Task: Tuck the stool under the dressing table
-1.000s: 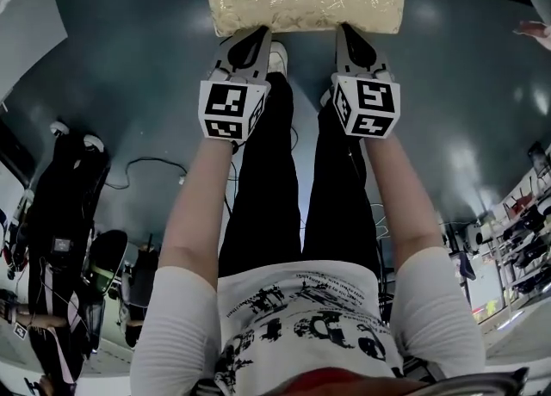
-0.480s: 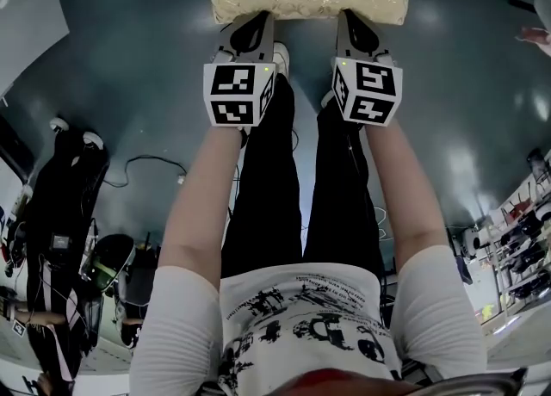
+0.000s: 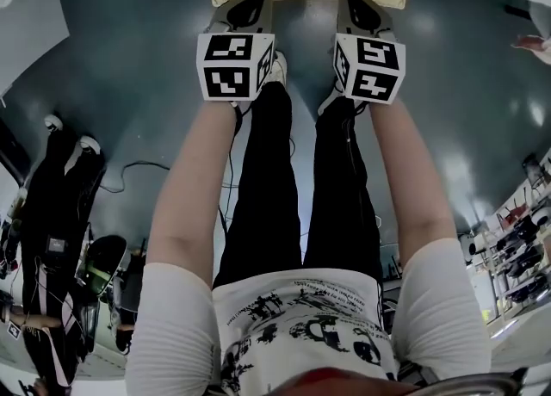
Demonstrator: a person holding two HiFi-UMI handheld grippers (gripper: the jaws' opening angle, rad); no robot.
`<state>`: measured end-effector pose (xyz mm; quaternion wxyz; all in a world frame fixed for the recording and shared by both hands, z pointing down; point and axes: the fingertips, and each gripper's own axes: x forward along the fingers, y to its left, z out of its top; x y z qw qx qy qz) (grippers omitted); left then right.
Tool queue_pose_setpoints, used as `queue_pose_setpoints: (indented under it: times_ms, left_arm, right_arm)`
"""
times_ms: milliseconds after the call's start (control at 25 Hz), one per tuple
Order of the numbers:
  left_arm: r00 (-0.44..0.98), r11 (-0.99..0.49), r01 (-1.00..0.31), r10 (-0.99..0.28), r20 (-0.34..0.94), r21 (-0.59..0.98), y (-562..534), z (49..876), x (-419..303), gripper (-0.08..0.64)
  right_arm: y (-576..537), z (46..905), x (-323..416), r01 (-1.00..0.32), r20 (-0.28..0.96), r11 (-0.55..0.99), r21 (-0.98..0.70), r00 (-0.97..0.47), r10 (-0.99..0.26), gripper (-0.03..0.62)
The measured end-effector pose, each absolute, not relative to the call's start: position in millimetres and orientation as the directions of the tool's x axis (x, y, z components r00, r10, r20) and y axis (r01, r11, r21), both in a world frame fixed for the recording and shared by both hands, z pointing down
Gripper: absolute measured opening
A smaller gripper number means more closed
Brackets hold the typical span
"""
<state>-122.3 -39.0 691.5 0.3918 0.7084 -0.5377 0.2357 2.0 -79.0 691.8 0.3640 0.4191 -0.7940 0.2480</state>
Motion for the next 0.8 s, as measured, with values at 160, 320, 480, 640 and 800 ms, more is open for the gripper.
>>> queue_pose_setpoints:
  times_ms: [160, 320, 480, 640, 800]
  left_arm:
    - [0.294, -0.128, -0.953, -0.602, 0.743, 0.273, -54.3, 673.5, -96.1, 0.02]
    - [0.282, -0.132, -0.958, -0.617, 0.734, 0.256, -75.7, 659.7, -79.9, 0.02]
    - [0.279, -0.138, -0.959, -0.62, 0.734, 0.248, -96.2, 661.7, -88.4, 0.02]
    - [0.275, -0.144, -0.961, -0.619, 0.735, 0.238, -115.3, 661.9, -94.5, 0.02]
    - [0.265, -0.142, -0.964, -0.626, 0.734, 0.227, -134.3, 663.4, -100.2, 0.019]
  right_arm:
    - [-93.1, 673.8, 27.9, -0.841, 0.765, 0.537, -0.069, -0.39, -0.512, 0.018]
    - [-114.3, 660.3, 43.9, -0.842, 0.748, 0.537, -0.061, -0.395, -0.534, 0.018]
    - [-135.5, 662.8, 34.8, -0.834, 0.749, 0.549, -0.054, -0.398, -0.53, 0.018]
    - [-155.3, 663.8, 28.0, -0.828, 0.75, 0.558, -0.058, -0.405, -0.523, 0.018]
    - [-174.4, 665.0, 22.1, -0.819, 0.743, 0.571, -0.051, -0.413, -0.527, 0.018]
